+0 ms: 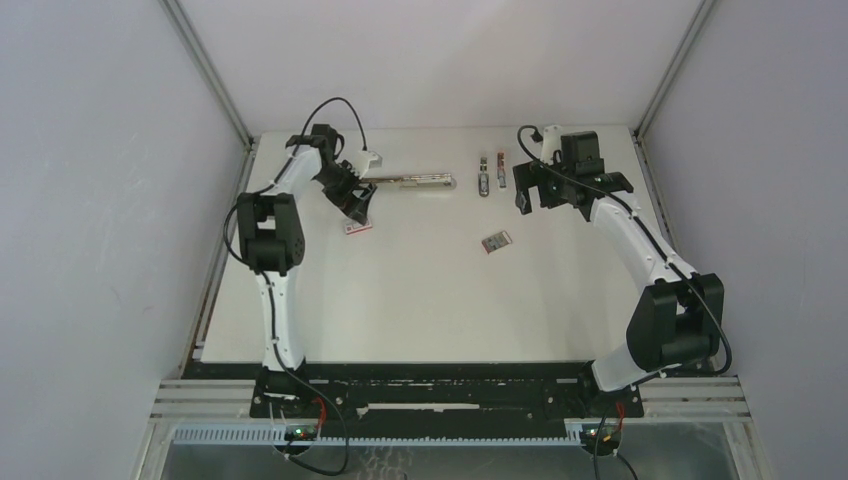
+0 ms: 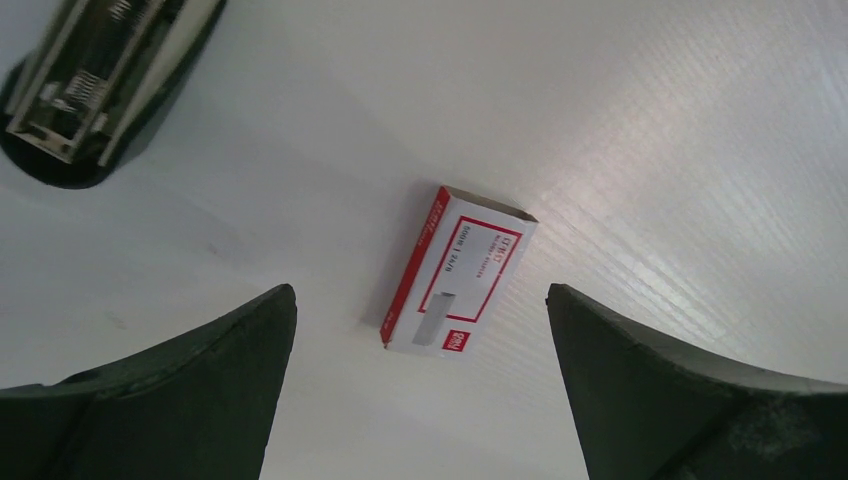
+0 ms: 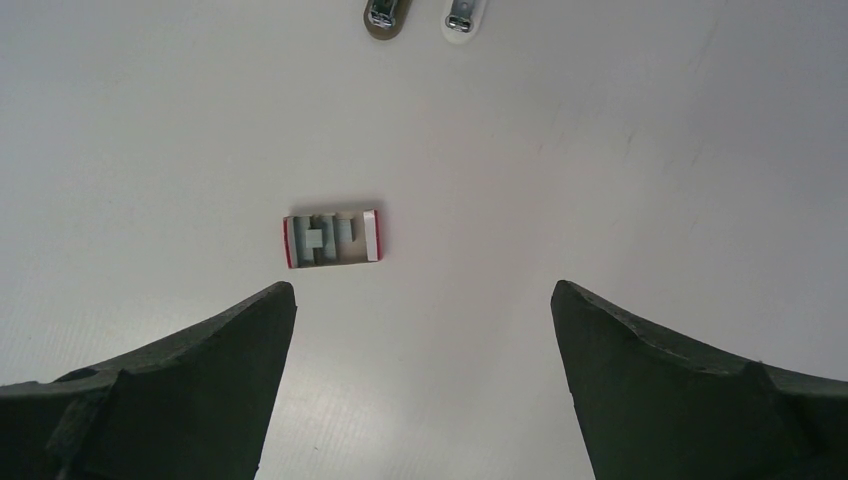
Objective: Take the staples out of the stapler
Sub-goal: Move the staple box to the center of the board.
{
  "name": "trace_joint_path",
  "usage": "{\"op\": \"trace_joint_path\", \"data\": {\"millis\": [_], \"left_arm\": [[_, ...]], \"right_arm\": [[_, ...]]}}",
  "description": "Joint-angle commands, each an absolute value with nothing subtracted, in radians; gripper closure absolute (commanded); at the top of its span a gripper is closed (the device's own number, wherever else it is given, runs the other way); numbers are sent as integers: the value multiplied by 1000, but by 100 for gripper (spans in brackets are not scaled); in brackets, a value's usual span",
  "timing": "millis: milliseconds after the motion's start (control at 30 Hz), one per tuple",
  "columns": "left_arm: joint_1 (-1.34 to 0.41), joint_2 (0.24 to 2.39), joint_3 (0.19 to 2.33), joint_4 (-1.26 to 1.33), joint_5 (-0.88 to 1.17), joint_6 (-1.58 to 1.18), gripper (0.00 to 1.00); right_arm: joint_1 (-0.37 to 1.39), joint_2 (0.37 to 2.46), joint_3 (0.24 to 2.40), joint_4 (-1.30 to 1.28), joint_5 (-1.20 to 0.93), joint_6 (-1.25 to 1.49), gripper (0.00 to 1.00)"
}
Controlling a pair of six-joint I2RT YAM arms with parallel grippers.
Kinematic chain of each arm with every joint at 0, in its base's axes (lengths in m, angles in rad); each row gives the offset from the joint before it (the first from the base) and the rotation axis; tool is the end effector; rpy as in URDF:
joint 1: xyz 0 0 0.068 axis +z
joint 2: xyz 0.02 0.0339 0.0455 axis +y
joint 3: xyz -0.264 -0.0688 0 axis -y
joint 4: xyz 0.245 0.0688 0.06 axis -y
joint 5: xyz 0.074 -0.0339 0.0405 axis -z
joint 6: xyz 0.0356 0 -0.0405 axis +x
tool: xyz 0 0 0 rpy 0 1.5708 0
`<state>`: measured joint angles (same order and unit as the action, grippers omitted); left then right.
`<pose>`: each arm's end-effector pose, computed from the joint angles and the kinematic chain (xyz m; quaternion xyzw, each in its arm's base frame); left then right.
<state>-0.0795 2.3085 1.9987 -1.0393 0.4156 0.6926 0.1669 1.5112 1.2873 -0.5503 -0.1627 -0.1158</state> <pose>0.4700 -0.0519 0.1874 0.3873 0.8923 -0.1628 0.1651 0.3289 0.0613 0.3048 -0.1606 0.9051 0.0848 0.3845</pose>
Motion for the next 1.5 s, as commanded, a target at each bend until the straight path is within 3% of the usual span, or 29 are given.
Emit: {"op": "trace_joint_path", "data": {"millis": [0,267,533,1133,1467], "left_arm": [[-88,2314,2073,-1137,486,716,0],[-107,2331,2083,-1174,491,689,3],[-139,2339,2063,-1188,480,684,0],[-193,2103,1674,-977,484,610,4],[-288,2067,1550,-787,287,445,7]], "right_arm": [[157,1498,1290,-518,-185,-117,0],[155,1491,1289,-517,-191,-113,0],[151,1487,1290,-518,-197,-109,0],[149,1486,1289,-522,-204,-116,0],[155,1502,1265,-501,-225,-115,0]]}}
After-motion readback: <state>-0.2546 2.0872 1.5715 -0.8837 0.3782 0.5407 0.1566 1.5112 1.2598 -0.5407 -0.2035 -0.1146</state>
